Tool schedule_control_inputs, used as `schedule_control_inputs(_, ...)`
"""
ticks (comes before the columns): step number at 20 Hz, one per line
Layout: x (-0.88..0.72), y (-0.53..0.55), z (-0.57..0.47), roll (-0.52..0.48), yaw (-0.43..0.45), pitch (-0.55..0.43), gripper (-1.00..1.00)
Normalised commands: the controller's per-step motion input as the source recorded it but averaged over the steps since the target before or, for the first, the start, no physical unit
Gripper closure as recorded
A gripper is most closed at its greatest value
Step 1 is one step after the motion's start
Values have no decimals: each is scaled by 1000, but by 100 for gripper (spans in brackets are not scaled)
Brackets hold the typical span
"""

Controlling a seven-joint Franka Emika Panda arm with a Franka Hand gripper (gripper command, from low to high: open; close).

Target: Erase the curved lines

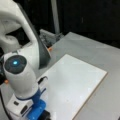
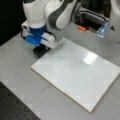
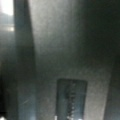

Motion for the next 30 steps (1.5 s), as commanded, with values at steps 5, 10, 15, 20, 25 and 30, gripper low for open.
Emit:
schedule_control_inputs(5, -12, 0, -110, 146, -60, -106, 100)
schedule_control_inputs(10, -29, 41, -128, 105, -39, -118, 100)
schedule_control_inputs(15, -23, 0, -133, 71, -17, -149, 100)
schedule_control_inputs(20, -34, -10, -130, 55, -29, -161, -100)
schedule_control_inputs(25, -76, -2, -56, 56, -18, -134, -100)
schedule_control_inputs(30, -168, 36, 77, 43, -43, -87, -100)
